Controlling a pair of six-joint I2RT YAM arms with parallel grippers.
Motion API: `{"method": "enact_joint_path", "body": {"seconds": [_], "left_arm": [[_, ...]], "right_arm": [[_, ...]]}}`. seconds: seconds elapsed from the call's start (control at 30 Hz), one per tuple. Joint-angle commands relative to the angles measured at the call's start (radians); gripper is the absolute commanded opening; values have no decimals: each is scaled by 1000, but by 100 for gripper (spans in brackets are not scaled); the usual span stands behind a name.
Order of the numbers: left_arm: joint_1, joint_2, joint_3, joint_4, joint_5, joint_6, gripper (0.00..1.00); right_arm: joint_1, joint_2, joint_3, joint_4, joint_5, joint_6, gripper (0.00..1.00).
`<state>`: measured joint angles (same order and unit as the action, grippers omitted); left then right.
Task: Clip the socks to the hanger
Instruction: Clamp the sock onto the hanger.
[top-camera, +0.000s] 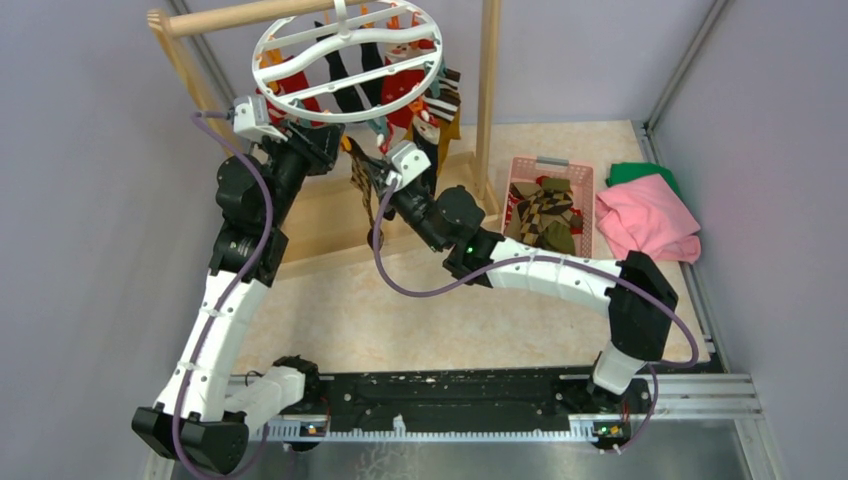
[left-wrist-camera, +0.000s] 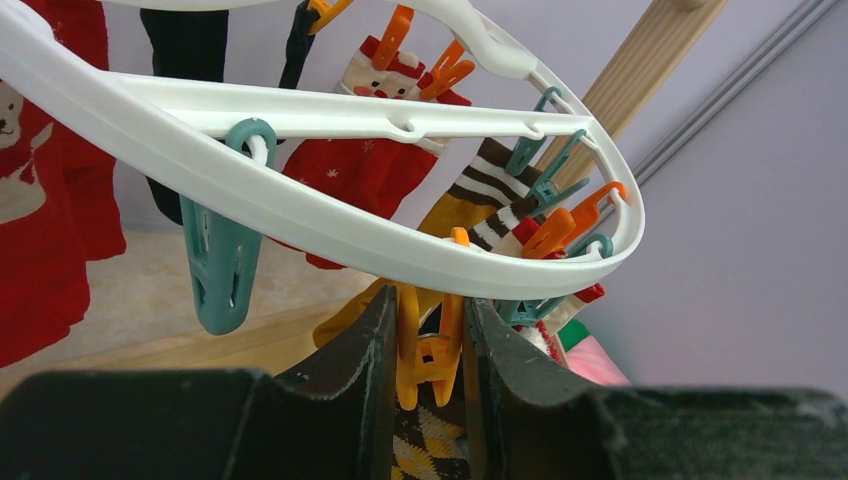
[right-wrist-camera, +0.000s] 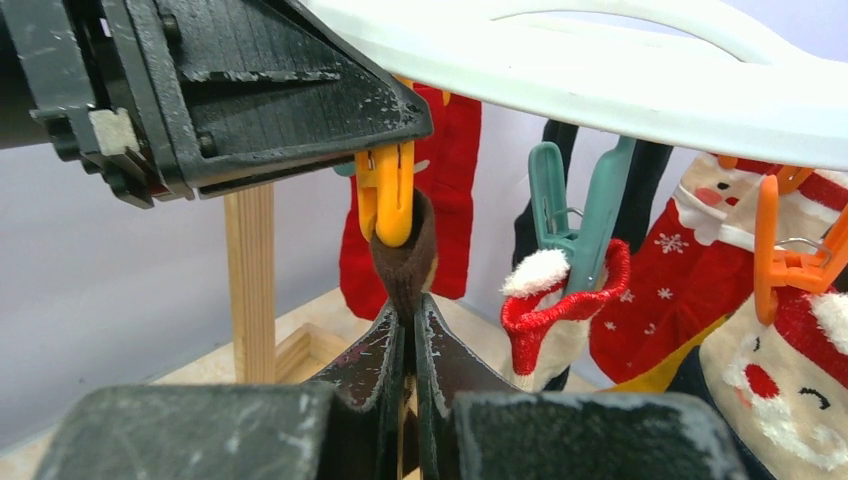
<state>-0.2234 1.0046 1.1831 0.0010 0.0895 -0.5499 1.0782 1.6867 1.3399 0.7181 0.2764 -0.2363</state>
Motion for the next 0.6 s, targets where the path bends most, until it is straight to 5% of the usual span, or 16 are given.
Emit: {"method": "enact_joint_path", "body": {"seconds": [0.0, 0.57], "left_arm": [[2, 3, -8, 47, -8, -14, 9], [3, -6, -19, 49, -17, -31, 9]], "right_arm": [[22, 10, 56, 49, -5, -14, 0], [43, 5, 34, 79, -17, -21, 0]]}}
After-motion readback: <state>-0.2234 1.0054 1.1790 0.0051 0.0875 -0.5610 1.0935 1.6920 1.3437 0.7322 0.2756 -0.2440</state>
